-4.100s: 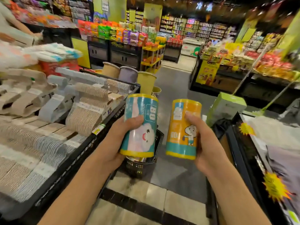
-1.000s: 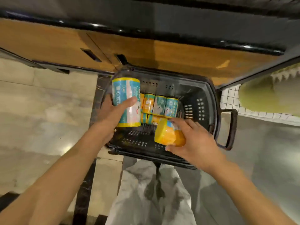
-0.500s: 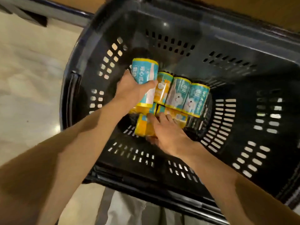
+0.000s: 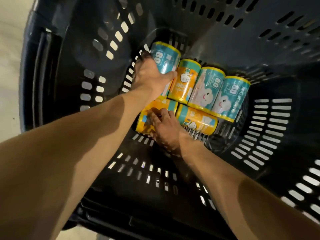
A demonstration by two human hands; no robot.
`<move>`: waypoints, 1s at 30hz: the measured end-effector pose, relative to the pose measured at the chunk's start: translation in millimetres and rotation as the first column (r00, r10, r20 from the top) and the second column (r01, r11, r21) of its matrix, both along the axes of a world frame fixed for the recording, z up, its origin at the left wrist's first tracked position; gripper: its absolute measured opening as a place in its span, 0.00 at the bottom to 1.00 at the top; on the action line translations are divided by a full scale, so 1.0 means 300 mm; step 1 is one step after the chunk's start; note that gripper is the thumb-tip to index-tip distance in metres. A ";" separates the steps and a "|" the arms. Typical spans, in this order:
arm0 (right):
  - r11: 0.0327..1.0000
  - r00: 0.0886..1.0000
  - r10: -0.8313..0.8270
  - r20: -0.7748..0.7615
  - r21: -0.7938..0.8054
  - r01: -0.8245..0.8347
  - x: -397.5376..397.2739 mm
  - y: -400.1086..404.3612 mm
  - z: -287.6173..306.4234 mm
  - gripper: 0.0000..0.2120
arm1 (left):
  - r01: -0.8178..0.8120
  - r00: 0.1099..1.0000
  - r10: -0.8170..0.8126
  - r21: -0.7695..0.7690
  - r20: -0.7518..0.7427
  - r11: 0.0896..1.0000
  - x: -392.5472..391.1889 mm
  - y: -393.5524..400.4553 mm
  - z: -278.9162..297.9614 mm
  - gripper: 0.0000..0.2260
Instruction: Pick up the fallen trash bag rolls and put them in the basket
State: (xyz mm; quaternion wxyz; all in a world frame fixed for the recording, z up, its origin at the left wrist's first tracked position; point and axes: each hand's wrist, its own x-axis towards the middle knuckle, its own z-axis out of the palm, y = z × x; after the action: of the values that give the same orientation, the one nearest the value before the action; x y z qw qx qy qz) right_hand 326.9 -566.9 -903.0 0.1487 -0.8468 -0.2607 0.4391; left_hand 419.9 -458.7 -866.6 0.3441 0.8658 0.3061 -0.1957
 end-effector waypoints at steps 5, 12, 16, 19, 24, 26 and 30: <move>0.994 0.994 -0.112 -0.008 -0.007 0.112 0.016 -0.044 0.067 0.29 | 0.042 0.999 -0.043 0.033 0.020 0.999 0.002 -0.003 0.042 0.37; 0.990 0.989 -0.114 0.097 -0.071 0.121 0.019 -0.162 0.230 0.28 | 0.145 0.989 -0.147 0.081 0.025 0.986 -0.066 0.021 0.180 0.31; 0.977 0.974 -0.204 0.102 -0.046 0.210 0.049 -0.230 0.401 0.20 | 0.257 0.966 -0.259 0.052 0.026 0.965 -0.140 0.029 0.328 0.23; 0.979 0.976 -0.179 0.122 -0.072 0.189 0.091 -0.249 0.549 0.21 | 0.459 0.888 -0.460 0.088 -0.021 0.884 -0.163 0.022 0.471 0.23; 0.986 0.987 -0.053 0.151 -0.151 0.076 0.186 -0.213 0.842 0.20 | 0.722 0.687 -0.712 0.247 -0.143 0.647 -0.145 -0.002 0.778 0.20; 0.982 0.985 -0.017 0.174 -0.184 0.050 0.213 -0.202 0.977 0.18 | 0.748 0.655 -0.742 0.255 -0.140 0.613 -0.151 -0.010 0.907 0.19; 0.958 0.973 0.022 0.228 -0.283 0.044 0.228 -0.179 1.289 0.19 | 0.685 0.728 -0.665 0.119 -0.169 0.719 -0.227 -0.001 1.214 0.20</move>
State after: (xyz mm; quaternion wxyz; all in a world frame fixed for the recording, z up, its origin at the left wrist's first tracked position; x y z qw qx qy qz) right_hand 395.3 -620.6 -516.2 -0.0041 -0.9057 -0.2050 0.3710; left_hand 351.9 -459.0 -502.3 0.1545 0.9314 0.0043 -0.3296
